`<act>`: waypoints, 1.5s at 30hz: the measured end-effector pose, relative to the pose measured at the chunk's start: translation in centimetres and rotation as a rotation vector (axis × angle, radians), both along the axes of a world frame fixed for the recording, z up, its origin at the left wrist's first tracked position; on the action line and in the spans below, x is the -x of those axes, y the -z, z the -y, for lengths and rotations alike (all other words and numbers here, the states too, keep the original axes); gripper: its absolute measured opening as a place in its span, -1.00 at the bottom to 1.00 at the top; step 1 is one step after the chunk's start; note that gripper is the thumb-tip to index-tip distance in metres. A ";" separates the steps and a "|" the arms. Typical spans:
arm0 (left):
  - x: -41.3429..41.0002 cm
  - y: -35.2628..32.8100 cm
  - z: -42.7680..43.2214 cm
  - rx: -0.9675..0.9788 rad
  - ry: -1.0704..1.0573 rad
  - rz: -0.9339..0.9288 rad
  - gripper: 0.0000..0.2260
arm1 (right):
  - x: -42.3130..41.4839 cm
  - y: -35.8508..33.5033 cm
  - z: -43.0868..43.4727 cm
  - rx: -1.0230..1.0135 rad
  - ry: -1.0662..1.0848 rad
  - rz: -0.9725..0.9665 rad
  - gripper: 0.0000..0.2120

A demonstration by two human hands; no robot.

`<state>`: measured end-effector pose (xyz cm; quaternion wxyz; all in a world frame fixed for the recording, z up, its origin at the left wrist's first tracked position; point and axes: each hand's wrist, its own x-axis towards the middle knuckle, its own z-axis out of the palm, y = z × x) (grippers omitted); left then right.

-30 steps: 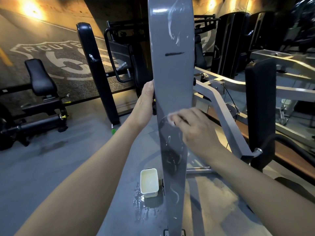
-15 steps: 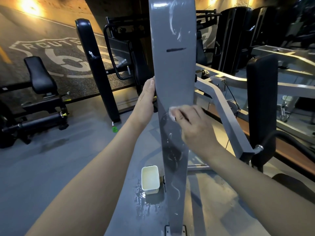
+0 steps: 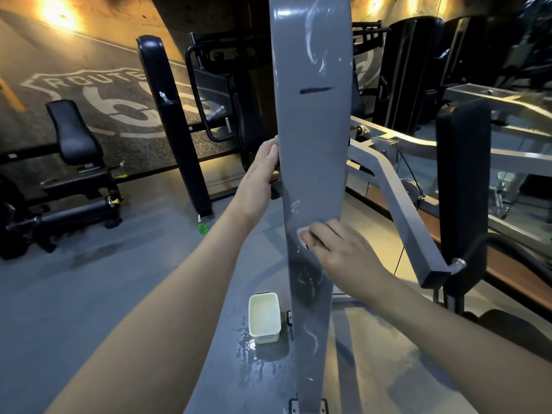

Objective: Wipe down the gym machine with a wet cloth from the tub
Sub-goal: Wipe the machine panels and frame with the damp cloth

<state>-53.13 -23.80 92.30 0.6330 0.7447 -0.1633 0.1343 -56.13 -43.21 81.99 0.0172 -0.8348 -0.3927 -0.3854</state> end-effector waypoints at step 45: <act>-0.4 0.1 -0.5 0.086 0.098 -0.017 -0.66 | 0.2 -2.7 -1.8 0.080 -0.081 0.073 -0.82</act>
